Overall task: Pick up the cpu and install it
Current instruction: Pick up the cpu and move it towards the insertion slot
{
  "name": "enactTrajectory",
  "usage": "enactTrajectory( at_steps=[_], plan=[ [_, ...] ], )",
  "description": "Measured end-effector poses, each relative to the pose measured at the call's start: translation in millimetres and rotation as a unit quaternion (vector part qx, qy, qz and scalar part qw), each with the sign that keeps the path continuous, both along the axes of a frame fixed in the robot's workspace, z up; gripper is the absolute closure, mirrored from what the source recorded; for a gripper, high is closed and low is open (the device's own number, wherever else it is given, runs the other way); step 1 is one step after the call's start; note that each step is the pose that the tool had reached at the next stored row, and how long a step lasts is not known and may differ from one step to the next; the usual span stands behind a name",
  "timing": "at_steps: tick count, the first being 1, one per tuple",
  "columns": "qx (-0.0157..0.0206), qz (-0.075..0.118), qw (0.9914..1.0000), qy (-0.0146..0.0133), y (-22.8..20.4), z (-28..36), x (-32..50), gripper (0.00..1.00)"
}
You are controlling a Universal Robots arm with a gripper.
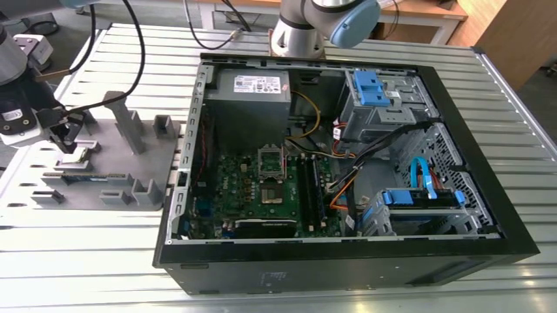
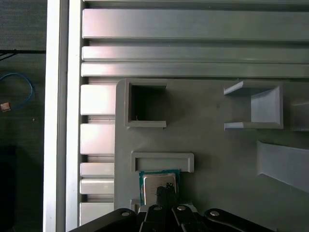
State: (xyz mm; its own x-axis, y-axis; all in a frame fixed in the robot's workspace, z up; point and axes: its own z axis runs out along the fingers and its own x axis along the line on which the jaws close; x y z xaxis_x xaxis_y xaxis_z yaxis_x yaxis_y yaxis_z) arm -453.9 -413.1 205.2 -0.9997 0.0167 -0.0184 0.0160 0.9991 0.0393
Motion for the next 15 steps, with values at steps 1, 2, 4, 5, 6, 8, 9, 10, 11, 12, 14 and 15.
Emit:
enactTrajectory(
  at_steps=[1, 2, 4, 5, 6, 8, 9, 10, 11, 12, 14, 15],
  plan=[
    [0.0, 0.0, 1.0, 0.0, 0.0, 0.0, 0.0, 0.89],
    [0.0, 0.0, 1.0, 0.0, 0.0, -0.1, 0.0, 0.89],
    [0.0, 0.0, 1.0, 0.0, 0.0, -0.1, 0.0, 0.89],
    [0.0001, 0.0, 1.0, -0.0001, 0.0, -0.5, 0.0, 0.89],
    [0.0001, 0.0, 1.0, -0.0001, 0.0, -0.9, 0.0, 0.89],
    [0.0, 0.0, 1.0, 0.0, 0.0, -1.3, -0.1, 0.89],
    [0.0, 0.0, 1.0, 0.0, 0.0, -1.4, -0.2, 0.89],
    [0.0, 0.0, 1.0, 0.0, 0.0, -1.4, -0.2, 0.89],
    [0.0, 0.0, 1.0, 0.0001, 0.0, -1.4, -0.2, 0.89],
    [0.0, 0.0, 1.0, 0.0001, 0.0, -1.5, -0.2, 0.89],
    [0.0, 0.0, 1.0, 0.0, 0.0, -1.5, -0.3, 0.89],
    [0.0, 0.0, 1.0, 0.0, 0.0, -1.5, -0.2, 0.89]
  ],
)
